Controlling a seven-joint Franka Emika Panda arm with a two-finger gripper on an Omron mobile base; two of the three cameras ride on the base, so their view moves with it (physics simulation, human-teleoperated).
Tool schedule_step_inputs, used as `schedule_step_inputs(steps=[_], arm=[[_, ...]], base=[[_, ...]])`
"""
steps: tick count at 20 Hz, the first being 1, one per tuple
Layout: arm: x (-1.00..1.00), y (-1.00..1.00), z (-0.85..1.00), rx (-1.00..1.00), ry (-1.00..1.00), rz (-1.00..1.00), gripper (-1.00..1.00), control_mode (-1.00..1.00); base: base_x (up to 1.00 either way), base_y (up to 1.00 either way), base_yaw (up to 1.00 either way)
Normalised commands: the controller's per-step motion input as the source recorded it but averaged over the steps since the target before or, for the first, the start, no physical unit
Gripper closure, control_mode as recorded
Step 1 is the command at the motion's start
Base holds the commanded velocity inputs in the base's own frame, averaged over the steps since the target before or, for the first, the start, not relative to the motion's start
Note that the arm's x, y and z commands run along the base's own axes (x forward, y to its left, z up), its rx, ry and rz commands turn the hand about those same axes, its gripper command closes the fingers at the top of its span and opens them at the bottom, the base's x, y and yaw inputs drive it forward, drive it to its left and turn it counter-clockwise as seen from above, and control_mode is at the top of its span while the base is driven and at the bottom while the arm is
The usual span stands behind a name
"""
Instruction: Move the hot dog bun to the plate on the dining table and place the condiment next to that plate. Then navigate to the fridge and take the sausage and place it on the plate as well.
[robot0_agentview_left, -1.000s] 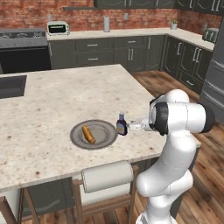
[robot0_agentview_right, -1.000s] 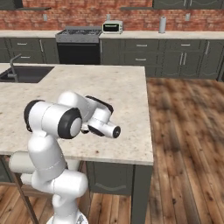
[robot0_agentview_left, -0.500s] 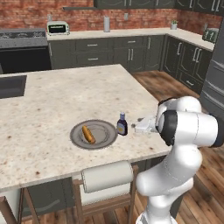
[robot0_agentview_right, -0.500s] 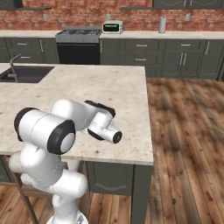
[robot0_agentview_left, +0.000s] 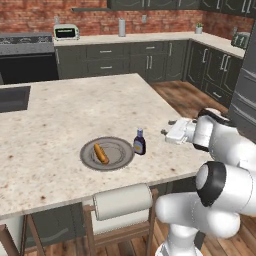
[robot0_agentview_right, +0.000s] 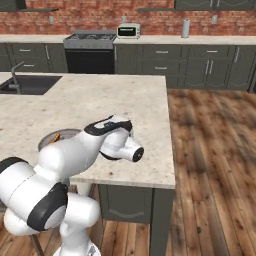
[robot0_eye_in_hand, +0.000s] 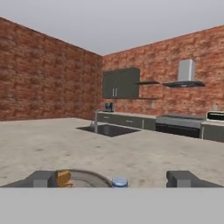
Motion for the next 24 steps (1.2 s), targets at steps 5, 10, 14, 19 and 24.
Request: schedule_step_inputs(steps=[5,10,14,19,24], arm=[[-0.44,0.03,1.0,-0.01,0.02,-0.02,-1.0,-1.0],[-0.73,0.16,1.0,0.0,0.24,-0.22,-1.0,-1.0],[-0.93,0.03,0.97,0.16,0.32,-0.41,-1.0,-1.0],[-0.5,-0.03,0.67,0.23,0.53,-0.52,-1.0,-1.0],[-0.79,-0.3,0.66,0.1,0.59,-0.36,-1.0,-1.0]], base=[[0.0,0.0,0.0],[0.0,0.0,0.0],[0.0,0.0,0.0],[0.0,0.0,0.0],[0.0,0.0,0.0]])
